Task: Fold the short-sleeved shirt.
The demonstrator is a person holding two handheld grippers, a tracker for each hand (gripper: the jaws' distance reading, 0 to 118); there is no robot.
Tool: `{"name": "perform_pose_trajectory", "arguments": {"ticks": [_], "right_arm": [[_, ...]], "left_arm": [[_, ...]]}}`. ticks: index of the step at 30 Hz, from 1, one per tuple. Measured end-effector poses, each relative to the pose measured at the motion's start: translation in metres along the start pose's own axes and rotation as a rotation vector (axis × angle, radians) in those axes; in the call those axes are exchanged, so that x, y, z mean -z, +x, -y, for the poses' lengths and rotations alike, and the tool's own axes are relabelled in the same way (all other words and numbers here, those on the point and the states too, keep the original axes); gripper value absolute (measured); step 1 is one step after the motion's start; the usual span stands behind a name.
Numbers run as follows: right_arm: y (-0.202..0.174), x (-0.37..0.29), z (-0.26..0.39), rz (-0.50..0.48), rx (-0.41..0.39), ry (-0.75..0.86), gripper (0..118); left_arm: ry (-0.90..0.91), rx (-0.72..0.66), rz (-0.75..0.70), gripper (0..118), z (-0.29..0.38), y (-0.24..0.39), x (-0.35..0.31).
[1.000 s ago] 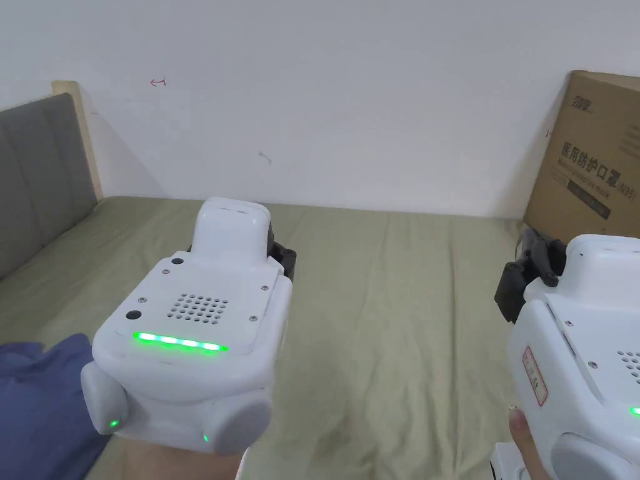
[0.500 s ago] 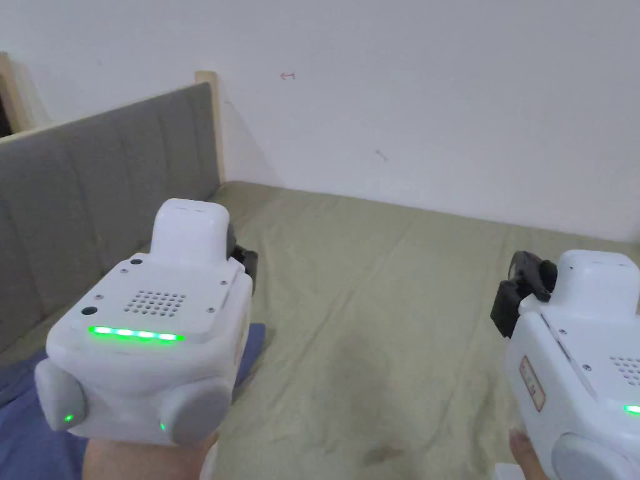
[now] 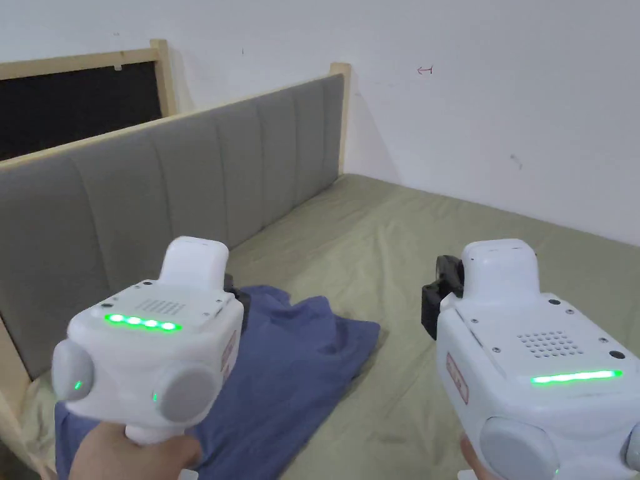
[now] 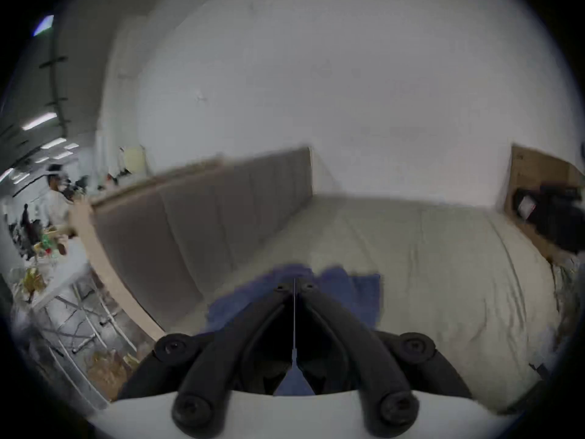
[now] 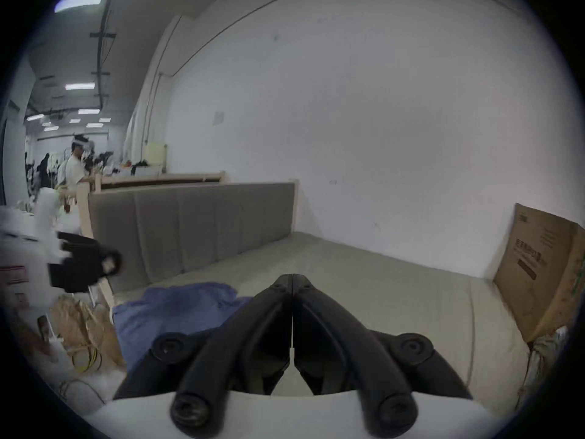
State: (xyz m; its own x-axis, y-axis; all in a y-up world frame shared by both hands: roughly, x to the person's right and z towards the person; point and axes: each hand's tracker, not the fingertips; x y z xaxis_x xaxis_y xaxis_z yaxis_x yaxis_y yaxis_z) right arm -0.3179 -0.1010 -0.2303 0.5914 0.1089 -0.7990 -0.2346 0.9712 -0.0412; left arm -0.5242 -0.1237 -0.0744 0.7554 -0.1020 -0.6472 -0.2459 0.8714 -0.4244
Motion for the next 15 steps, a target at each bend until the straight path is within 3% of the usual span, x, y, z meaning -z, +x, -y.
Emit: {"name": "perform_pose_trajectory", "arguments": {"ticks": [2, 5, 6, 7, 8, 9, 15], "right_arm": [[-0.003, 0.01, 0.009, -0.028, -0.015, -0.057, 1], [-0.003, 0.022, 0.024, -0.055, -0.01, -0.118, 1], [-0.002, 0.026, 0.028, -0.06, -0.006, -0.134, 2], [-0.002, 0.03, 0.034, -0.067, -0.005, -0.152, 2], [-0.001, 0.033, 0.039, -0.074, -0.009, -0.171, 2], [0.0, 0.037, 0.044, -0.078, -0.013, -0.191, 2], [0.01, 0.05, 0.07, -0.078, -0.013, -0.275, 2]], "left_arm": [[-0.231, -0.056, 0.158, 1, 0.008, -0.006, 0.048], [-0.486, -0.196, 0.244, 6, 0.033, -0.017, 0.114], [-0.534, -0.212, 0.25, 24, 0.039, -0.018, 0.131], [-0.58, -0.199, 0.236, 66, 0.046, -0.017, 0.149], [-0.604, -0.179, 0.212, 92, 0.053, -0.015, 0.164], [-0.621, -0.165, 0.197, 99, 0.059, -0.011, 0.176], [-0.723, -0.155, 0.218, 99, 0.1, 0.02, 0.24]]}}
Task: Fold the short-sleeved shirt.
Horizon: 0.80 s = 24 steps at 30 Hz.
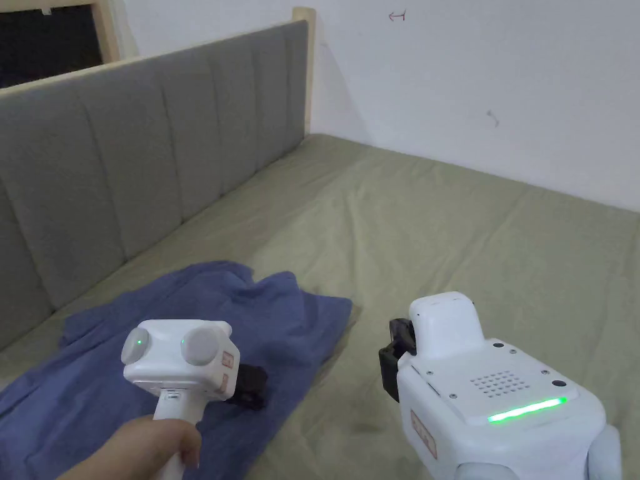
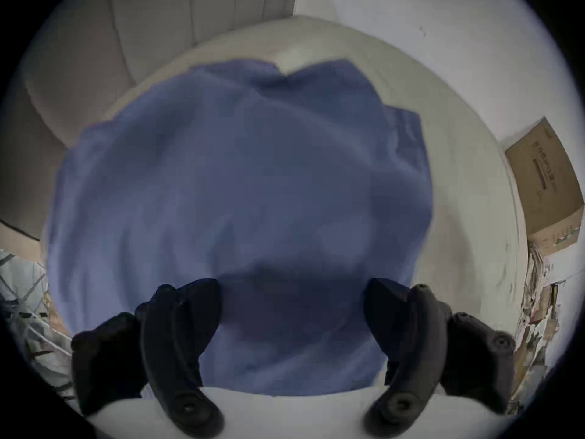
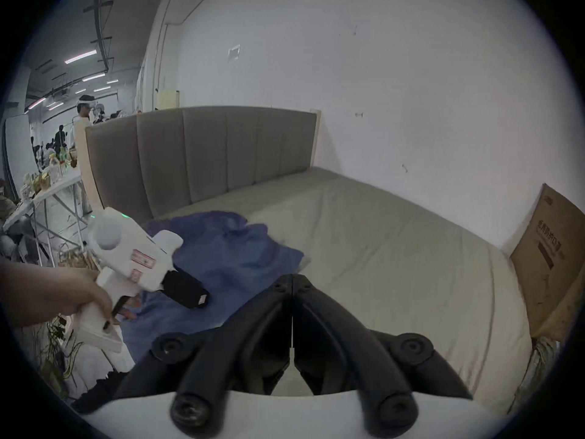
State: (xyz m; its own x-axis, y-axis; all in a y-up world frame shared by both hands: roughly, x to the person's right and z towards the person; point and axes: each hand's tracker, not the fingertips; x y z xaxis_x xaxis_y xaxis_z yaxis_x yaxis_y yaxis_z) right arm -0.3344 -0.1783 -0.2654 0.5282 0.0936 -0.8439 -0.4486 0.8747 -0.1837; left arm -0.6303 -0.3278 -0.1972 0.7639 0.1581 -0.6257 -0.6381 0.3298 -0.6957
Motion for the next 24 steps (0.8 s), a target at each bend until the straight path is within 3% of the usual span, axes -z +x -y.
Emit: {"name": "perform_pose_trajectory", "arguments": {"ticks": [2, 4, 6, 10, 12, 15, 17, 19, 20, 24], "right_arm": [[0.006, 0.005, 0.005, 0.005, 0.012, -0.018, 2], [0.012, 0.009, 0.009, 0.009, 0.037, -0.032, 2], [0.016, 0.013, 0.013, 0.008, 0.064, -0.041, 2], [0.023, 0.018, 0.018, 0.001, 0.094, -0.056, 2], [0.027, 0.018, 0.019, -0.004, 0.105, -0.063, 1], [0.032, 0.014, 0.02, -0.031, 0.156, -0.062, 1], [0.034, 0.007, 0.021, -0.044, 0.178, -0.053, 2], [0.036, -0.001, 0.021, -0.048, 0.171, -0.047, 2], [0.037, -0.006, 0.02, -0.043, 0.162, -0.041, 2], [0.047, -0.036, 0.02, -0.028, 0.191, 0.004, 2]], "left_arm": [[0.002, 0.072, -0.027, 118, -0.001, 0.009, 0.022], [0.049, 0.185, -0.154, 118, 0.004, 0.025, 0.031], [0.136, 0.222, -0.153, 118, 0.011, 0.032, 0.031], [0.144, 0.199, -0.114, 115, 0.02, 0.023, 0.006], [0.158, 0.212, -0.062, 93, 0.022, 0.015, -0.008], [0.22, 0.26, -0.079, 5, 0.027, 0.001, -0.025], [0.232, 0.254, -0.11, 5, 0.032, -0.012, -0.041], [0.26, 0.155, 0.004, 5, 0.029, -0.029, -0.063], [0.3, 0.137, -0.02, 5, 0.03, -0.031, -0.077], [0.517, 0.263, -0.111, 5, 0.03, 0.004, -0.156]]}}
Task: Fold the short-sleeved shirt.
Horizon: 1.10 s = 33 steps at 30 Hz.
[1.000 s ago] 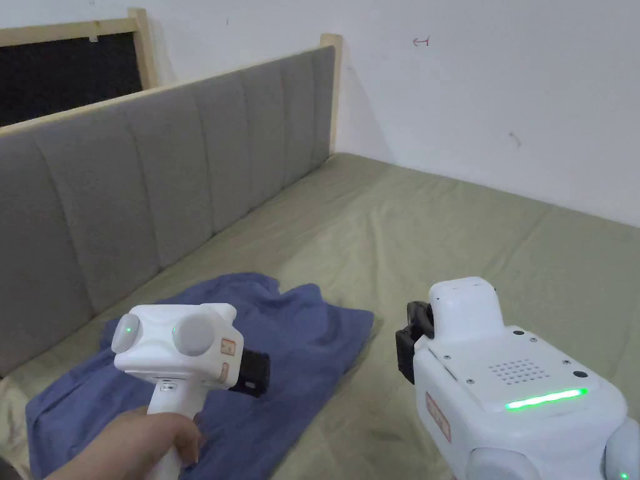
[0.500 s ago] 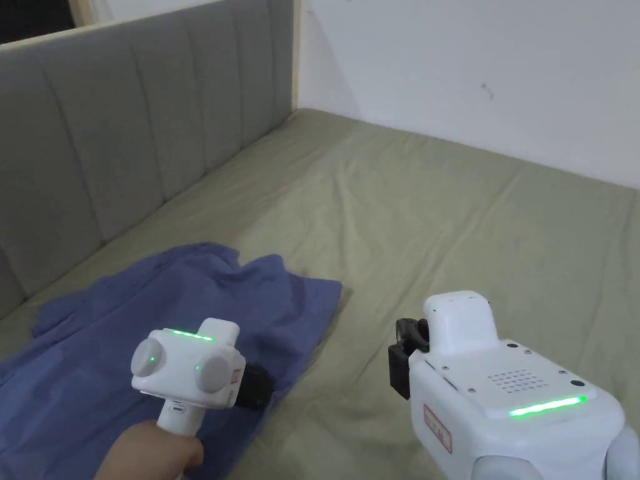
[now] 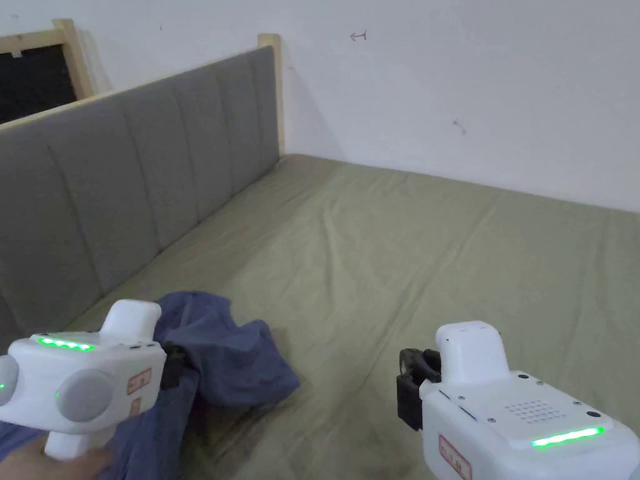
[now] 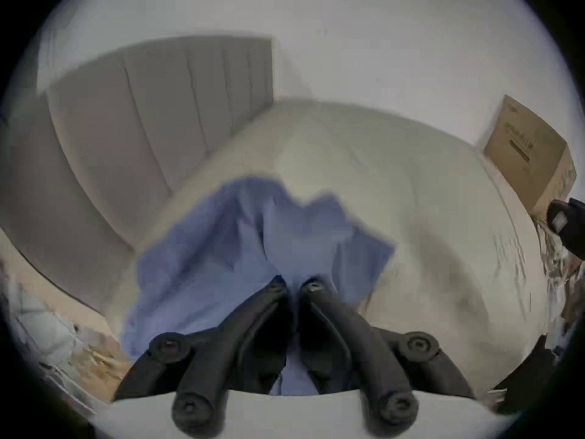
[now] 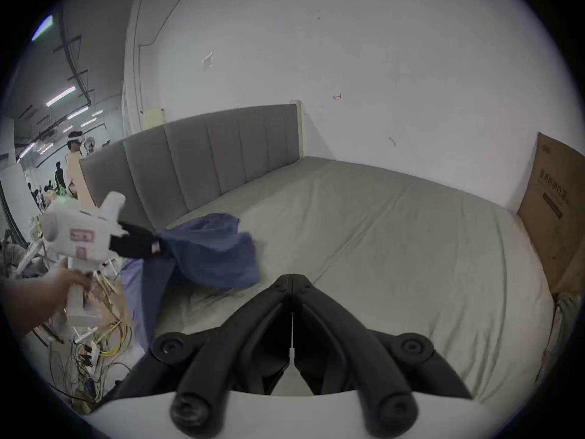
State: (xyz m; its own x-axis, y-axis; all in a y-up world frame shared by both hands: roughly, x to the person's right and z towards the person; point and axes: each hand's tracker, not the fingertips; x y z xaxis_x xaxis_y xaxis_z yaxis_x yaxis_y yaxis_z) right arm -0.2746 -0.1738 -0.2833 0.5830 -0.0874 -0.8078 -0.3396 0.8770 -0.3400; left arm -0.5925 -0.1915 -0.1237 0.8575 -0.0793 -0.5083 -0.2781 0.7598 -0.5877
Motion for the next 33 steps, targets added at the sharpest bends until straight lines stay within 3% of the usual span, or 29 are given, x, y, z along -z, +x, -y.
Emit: {"name": "perform_pose_trajectory", "arguments": {"ticks": [6, 11, 16, 22, 25, 28, 30, 31, 32, 33], "right_arm": [[0.036, -0.077, -0.005, 0.071, 0.029, 0.096, 2], [0.081, -0.163, 0.0, 0.203, 0.075, 0.166, 2], [0.12, -0.227, 0.009, 0.352, 0.132, 0.238, 2], [0.154, -0.265, 0.027, 0.449, 0.177, 0.235, 1], [0.166, -0.272, 0.04, 0.495, 0.193, 0.226, 2], [0.178, -0.272, 0.055, 0.506, 0.225, 0.186, 2], [0.186, -0.267, 0.065, 0.498, 0.262, 0.128, 2], [0.19, -0.264, 0.07, 0.494, 0.275, 0.113, 2], [0.192, -0.262, 0.075, 0.492, 0.284, 0.104, 2], [0.194, -0.26, 0.079, 0.489, 0.29, 0.094, 2]], "left_arm": [[0.216, 0.102, 0.119, 5, -0.085, 0.073, -0.092], [0.349, 0.07, 0.408, 5, -0.131, 0.154, -0.139], [0.317, 0.085, 0.684, 5, -0.147, 0.257, -0.149], [0.093, 0.179, 0.916, 5, -0.13, 0.398, -0.117], [-0.096, 0.224, 0.869, 5, -0.1, 0.451, -0.081], [-0.393, 0.234, 0.877, 6, -0.054, 0.479, -0.032], [-0.595, 0.189, 0.877, 15, -0.02, 0.486, 0.0], [-0.664, 0.159, 0.876, 39, -0.002, 0.484, 0.011], [-0.693, 0.131, 0.876, 52, 0.013, 0.481, 0.02], [-0.709, 0.117, 0.869, 58, 0.024, 0.477, 0.026]]}}
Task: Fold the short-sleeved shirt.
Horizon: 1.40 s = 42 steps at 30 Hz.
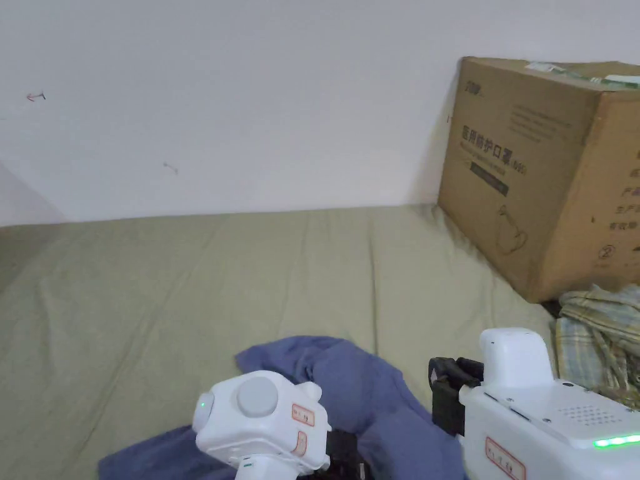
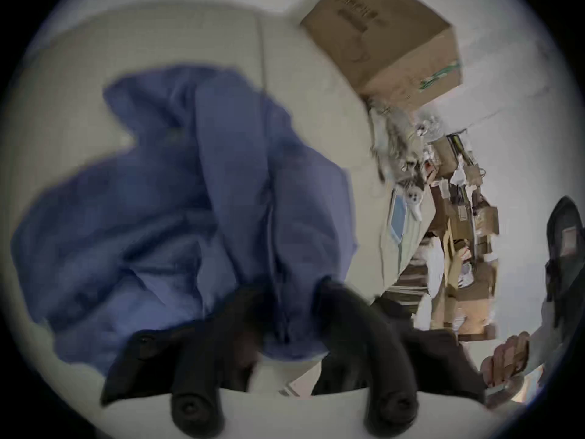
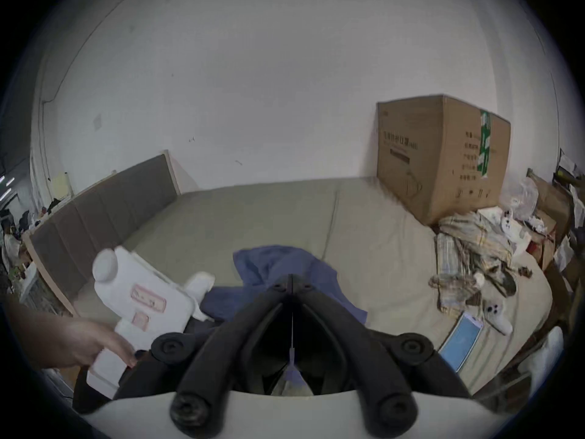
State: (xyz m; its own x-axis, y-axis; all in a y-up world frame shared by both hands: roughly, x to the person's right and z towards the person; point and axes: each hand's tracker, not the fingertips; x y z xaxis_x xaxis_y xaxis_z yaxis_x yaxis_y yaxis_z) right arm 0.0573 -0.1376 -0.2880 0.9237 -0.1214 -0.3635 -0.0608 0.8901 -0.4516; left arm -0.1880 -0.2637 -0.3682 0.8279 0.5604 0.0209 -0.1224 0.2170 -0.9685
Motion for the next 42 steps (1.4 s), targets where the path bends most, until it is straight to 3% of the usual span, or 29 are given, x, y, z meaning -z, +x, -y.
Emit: {"name": "perform_pose_trajectory", "arguments": {"ticks": [1, 2, 4, 9, 13, 14, 15, 16, 17, 18, 20, 25, 31, 32, 33, 34, 35, 39, 40, 42], "right_arm": [[0.001, 0.003, 0.003, 0.0, 0.004, -0.015, 2], [0.002, 0.006, 0.006, 0.0, 0.008, -0.025, 1], [0.002, 0.01, 0.01, -0.004, 0.011, -0.042, 1], [-0.004, 0.016, 0.007, -0.017, 0.025, -0.053, 2], [-0.014, 0.017, 0.002, -0.027, 0.01, -0.033, 2], [-0.016, 0.017, 0.001, -0.029, 0.006, -0.03, 2], [-0.018, 0.018, 0.0, -0.033, 0.003, -0.028, 2], [-0.021, 0.019, -0.001, -0.037, 0.0, -0.027, 2], [-0.023, 0.021, -0.002, -0.042, -0.002, -0.028, 2], [-0.025, 0.023, -0.002, -0.045, -0.004, -0.028, 2], [-0.03, 0.028, -0.002, -0.051, -0.011, -0.033, 1], [-0.038, 0.04, -0.001, -0.064, -0.02, -0.052, 1], [-0.034, 0.051, 0.004, -0.057, -0.021, -0.084, 2], [-0.031, 0.054, 0.006, -0.049, -0.022, -0.094, 2], [-0.028, 0.056, 0.008, -0.04, -0.022, -0.102, 2], [-0.025, 0.06, 0.009, -0.028, -0.019, -0.113, 2], [-0.021, 0.064, 0.01, -0.019, -0.015, -0.123, 2], [-0.002, 0.088, 0.012, 0.002, 0.036, -0.164, 2], [0.004, 0.099, 0.012, 0.002, 0.068, -0.18, 2], [0.016, 0.123, 0.008, 0.015, 0.113, -0.198, 2]], "left_arm": [[0.002, -0.018, 0.007, 58, 0.007, -0.008, 0.004], [0.016, -0.014, 0.003, 76, 0.011, -0.011, 0.002], [0.061, -0.021, 0.037, 96, 0.021, -0.015, -0.011], [0.307, 0.092, 0.04, 96, 0.024, -0.012, -0.096], [0.612, 0.197, -0.148, 94, 0.049, -0.015, -0.182], [0.667, 0.199, -0.209, 87, 0.058, -0.019, -0.199], [0.711, 0.196, -0.24, 71, 0.066, -0.025, -0.212], [0.746, 0.183, -0.248, 36, 0.074, -0.034, -0.224], [0.757, 0.157, -0.261, 8, 0.079, -0.043, -0.234], [0.754, 0.135, -0.279, 1, 0.082, -0.051, -0.239], [0.731, 0.065, -0.378, 0, 0.086, -0.071, -0.247], [0.558, -0.068, -0.468, 0, 0.06, -0.123, -0.232], [0.306, -0.248, -0.453, 0, 0.002, -0.203, -0.163], [0.278, -0.258, -0.471, 4, -0.006, -0.211, -0.152], [0.265, -0.256, -0.493, 24, -0.012, -0.216, -0.143], [0.245, -0.261, -0.494, 77, -0.018, -0.222, -0.131], [0.24, -0.254, -0.488, 102, -0.024, -0.232, -0.122], [0.21, -0.175, -0.468, 101, -0.029, -0.232, -0.099], [0.201, -0.152, -0.461, 96, -0.029, -0.23, -0.093], [0.24, -0.13, -0.433, 70, -0.022, -0.225, -0.095]]}}
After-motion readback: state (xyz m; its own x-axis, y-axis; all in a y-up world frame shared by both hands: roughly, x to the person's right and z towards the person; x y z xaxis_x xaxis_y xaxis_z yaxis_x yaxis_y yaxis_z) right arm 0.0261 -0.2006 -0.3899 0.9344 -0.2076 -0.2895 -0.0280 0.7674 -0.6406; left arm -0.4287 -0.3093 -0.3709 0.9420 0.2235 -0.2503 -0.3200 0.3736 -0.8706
